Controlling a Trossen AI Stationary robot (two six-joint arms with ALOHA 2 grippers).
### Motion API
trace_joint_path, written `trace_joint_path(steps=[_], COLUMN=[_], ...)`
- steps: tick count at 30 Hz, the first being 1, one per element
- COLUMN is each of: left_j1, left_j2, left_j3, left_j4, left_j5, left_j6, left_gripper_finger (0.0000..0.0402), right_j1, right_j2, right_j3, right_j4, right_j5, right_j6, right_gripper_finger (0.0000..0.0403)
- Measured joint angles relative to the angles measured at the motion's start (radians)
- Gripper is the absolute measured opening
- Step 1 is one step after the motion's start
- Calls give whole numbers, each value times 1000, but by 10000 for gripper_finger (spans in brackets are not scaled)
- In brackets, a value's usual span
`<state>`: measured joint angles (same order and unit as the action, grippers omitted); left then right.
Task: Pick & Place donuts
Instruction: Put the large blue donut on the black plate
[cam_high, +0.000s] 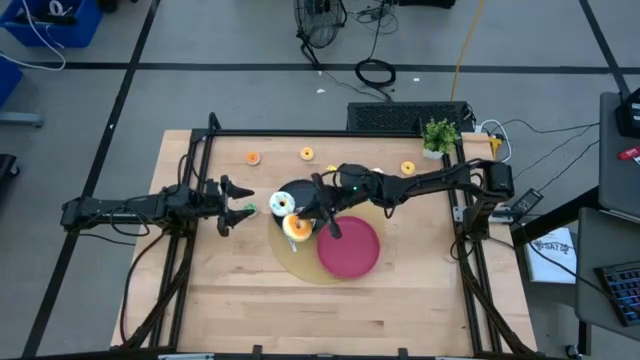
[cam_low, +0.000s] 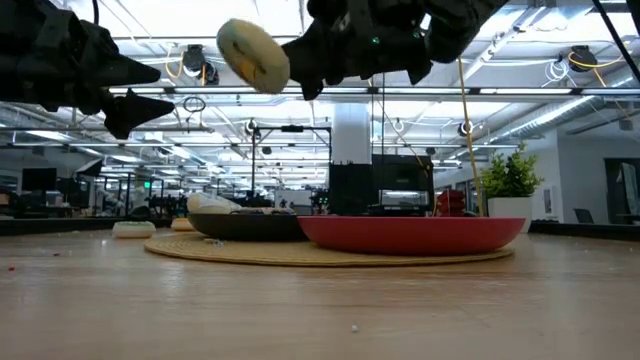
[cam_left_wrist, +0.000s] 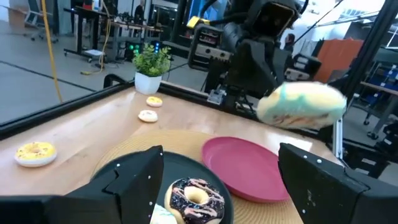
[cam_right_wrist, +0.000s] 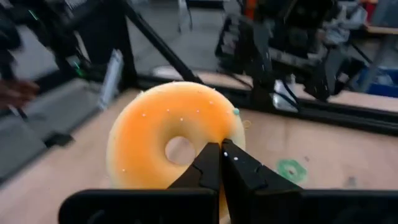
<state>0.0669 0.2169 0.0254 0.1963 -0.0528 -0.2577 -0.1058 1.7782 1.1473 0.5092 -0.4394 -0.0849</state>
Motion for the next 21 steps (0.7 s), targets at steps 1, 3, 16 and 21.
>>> trace_joint_path(steps=[1, 3, 16, 21], left_j1=[0, 0, 0, 0], left_j2=[0, 0, 4, 32], left_j3=[0, 0, -1, -1], left_j4=[0, 1, 190, 289], left_j5=[0, 0, -50, 12], left_j6=[-3, -5, 11, 14], left_gripper_finger=[310, 310, 310, 310], right_j1=[-6, -14, -15, 1], right_j2=[0, 0, 0, 0], right_j3=[-12, -35, -62, -62], right_j4=[38, 115, 367, 412], right_j5=[-26, -80, -358, -437], right_j6=[27, 80, 376, 469], right_gripper_finger=[0, 0, 0, 0])
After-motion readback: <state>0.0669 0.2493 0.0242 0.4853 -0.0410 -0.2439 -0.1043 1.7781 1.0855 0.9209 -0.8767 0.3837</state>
